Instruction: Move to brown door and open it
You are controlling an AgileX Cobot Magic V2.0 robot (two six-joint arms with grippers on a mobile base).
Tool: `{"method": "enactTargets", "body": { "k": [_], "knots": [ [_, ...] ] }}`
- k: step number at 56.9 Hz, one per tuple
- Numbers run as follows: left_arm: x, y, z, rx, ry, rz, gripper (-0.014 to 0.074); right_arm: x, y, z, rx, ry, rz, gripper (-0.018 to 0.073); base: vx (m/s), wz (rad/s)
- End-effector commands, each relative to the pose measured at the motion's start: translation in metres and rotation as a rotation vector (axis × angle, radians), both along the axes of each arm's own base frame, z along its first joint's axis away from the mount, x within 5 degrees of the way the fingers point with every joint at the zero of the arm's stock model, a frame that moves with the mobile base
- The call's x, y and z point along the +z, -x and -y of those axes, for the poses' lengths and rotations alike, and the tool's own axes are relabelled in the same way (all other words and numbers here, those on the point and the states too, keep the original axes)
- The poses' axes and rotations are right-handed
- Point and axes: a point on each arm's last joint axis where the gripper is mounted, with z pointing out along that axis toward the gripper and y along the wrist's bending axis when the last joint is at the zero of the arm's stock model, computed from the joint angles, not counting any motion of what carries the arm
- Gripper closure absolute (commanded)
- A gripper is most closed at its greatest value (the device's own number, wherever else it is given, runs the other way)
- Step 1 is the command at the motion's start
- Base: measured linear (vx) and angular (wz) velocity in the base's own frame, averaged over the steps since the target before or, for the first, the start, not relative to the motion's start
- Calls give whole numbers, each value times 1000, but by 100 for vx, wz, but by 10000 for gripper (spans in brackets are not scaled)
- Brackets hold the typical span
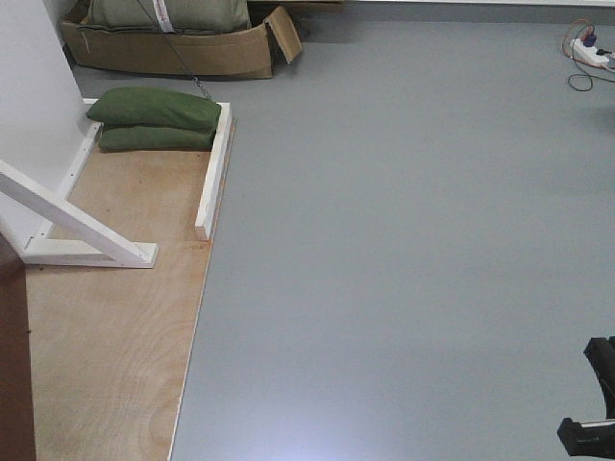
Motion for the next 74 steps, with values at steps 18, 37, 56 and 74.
{"method": "enactTargets", "body": {
  "k": [18,37,56,74],
  "knots": [
    [0,27,-5,311,93,121,545,6,-2,0,-2,5,78,559,0,0],
    [1,2,-9,348,115,41,540,6,-2,0,-2,5,78,559,0,0],
    [11,-3,-9,393,80,25,536,6,-2,0,-2,5,78,559,0,0],
    [11,16,1,596,116,62,537,6,-2,0,-2,5,78,559,0,0]
  ]
}}
